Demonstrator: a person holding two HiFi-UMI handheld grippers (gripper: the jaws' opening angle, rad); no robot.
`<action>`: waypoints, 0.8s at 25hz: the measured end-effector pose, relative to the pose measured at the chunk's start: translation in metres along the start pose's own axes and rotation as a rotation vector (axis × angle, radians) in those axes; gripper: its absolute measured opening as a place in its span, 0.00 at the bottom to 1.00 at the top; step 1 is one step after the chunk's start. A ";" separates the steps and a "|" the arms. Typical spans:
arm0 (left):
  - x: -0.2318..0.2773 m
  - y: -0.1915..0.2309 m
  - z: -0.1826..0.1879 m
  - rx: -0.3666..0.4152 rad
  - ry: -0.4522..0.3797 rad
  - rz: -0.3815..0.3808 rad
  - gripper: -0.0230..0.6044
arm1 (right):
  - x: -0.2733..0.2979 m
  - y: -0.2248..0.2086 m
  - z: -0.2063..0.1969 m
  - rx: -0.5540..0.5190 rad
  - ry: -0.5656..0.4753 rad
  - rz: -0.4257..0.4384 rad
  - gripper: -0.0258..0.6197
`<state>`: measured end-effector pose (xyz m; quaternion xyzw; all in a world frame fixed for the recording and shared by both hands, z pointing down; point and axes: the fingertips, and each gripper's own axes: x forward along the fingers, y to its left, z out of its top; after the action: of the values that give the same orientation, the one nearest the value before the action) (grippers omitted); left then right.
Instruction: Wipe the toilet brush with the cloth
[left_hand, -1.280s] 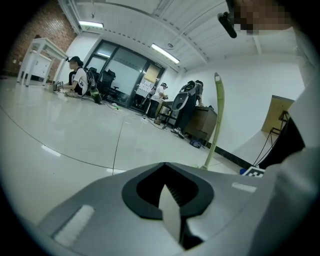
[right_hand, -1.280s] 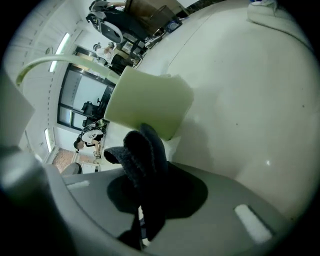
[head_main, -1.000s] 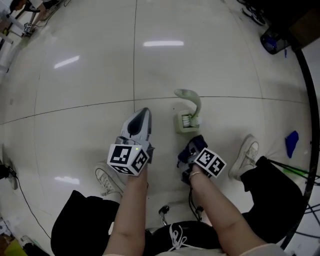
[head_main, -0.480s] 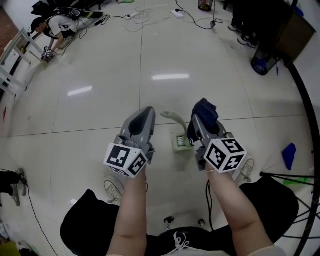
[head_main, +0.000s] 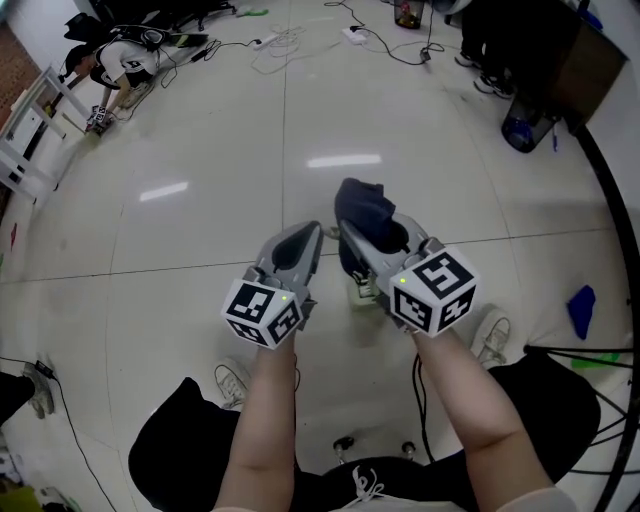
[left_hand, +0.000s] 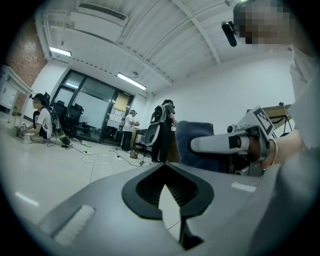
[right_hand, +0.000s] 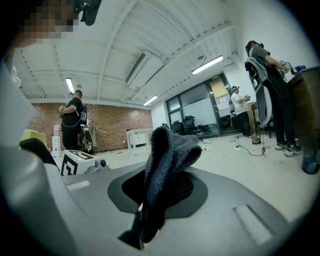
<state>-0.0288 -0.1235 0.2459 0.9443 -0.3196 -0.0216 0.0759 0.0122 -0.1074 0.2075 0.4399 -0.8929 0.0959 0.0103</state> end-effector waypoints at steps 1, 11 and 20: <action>0.000 0.000 -0.001 0.005 -0.005 0.000 0.05 | 0.001 -0.003 -0.005 0.011 0.012 -0.001 0.14; 0.002 0.005 -0.003 -0.042 -0.060 -0.021 0.05 | -0.009 -0.057 -0.064 0.210 0.062 -0.086 0.14; 0.002 0.005 -0.002 -0.036 -0.076 -0.041 0.05 | -0.022 -0.094 -0.166 0.335 0.191 -0.211 0.14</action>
<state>-0.0307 -0.1286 0.2483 0.9476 -0.3023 -0.0647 0.0802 0.0891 -0.1161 0.3838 0.5154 -0.8084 0.2825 0.0314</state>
